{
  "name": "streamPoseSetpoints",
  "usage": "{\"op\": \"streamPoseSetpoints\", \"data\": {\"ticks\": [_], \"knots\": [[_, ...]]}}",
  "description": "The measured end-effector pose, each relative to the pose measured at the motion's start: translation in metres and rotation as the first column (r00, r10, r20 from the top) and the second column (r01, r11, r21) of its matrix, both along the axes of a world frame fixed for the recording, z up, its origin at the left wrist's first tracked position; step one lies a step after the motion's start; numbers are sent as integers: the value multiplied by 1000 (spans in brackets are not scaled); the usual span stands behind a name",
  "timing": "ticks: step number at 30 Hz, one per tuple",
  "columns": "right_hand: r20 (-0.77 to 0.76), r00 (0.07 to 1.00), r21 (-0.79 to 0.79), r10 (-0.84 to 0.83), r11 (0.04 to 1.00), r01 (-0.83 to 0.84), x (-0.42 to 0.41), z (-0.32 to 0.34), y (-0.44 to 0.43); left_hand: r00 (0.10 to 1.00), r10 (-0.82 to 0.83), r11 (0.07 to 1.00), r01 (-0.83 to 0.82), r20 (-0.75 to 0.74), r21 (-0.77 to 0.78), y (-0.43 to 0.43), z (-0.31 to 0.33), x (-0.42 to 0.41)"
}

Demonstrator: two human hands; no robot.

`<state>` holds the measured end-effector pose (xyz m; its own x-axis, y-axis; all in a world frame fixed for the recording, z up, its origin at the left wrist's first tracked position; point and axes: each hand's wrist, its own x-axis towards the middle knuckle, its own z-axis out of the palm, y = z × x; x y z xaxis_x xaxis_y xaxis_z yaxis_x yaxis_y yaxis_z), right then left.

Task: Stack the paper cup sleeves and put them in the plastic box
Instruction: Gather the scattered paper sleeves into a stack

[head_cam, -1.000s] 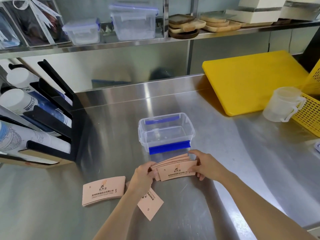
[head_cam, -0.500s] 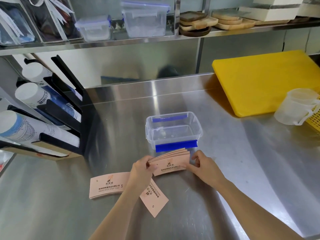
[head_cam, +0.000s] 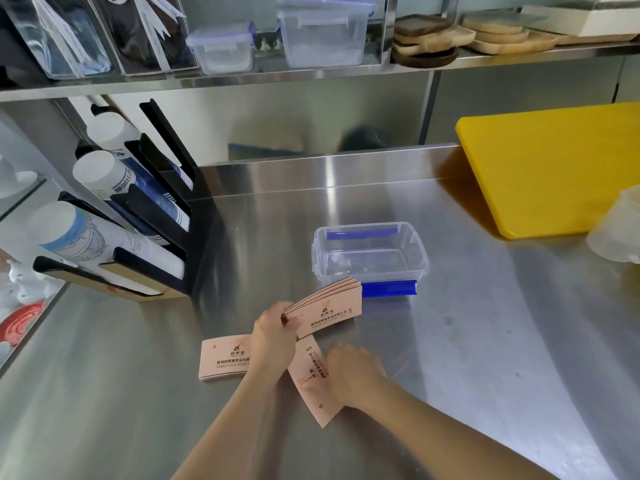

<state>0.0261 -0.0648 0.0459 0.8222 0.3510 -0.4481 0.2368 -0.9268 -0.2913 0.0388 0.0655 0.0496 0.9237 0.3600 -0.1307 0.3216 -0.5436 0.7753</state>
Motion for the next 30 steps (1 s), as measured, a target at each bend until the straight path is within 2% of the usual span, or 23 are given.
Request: {"op": "streamPoseSetpoints", "data": {"ticks": [3, 5, 7, 10, 13, 16, 20, 24, 27, 30], "knots": [[-11, 991, -47, 131, 990, -131, -1, 1, 6, 1000, 26, 1000, -26, -4, 16, 3, -1, 0], [-15, 993, 17, 120, 993, -120, 3, -1, 6, 999, 41, 999, -41, 8, -2, 5, -2, 0], [54, 996, 124, 74, 989, -81, 11, 2, 3, 999, 52, 998, -51, 18, -27, 8, -1, 1], [82, 987, 225, 137, 962, -152, 24, -3, 2, 998, 51, 998, -49, 27, -42, 10, 0, 2], [67, 964, 99, 257, 960, -262, 23, -9, 9, 998, 55, 998, -54, 31, -32, 10, 1, 3], [98, 951, -25, 292, 956, -291, 23, -13, 15, 998, 56, 998, -55, 36, -26, 8, 2, 4], [-30, 977, -9, 209, 978, -209, 35, -7, 10, 998, 51, 999, -50, 38, -20, 6, 2, 5], [-129, 990, 154, 57, 987, -37, 58, 2, -31, 997, 68, 998, -67, 39, -6, 6, 1, 7], [-194, 975, 348, -110, 921, 174, 68, 9, -70, 998, 34, 999, -34, 45, -16, 2, -2, 6], [-187, 954, 434, -236, 851, 295, 65, 13, -95, 999, -32, 999, 33, 27, -42, -5, -8, 2]]}}
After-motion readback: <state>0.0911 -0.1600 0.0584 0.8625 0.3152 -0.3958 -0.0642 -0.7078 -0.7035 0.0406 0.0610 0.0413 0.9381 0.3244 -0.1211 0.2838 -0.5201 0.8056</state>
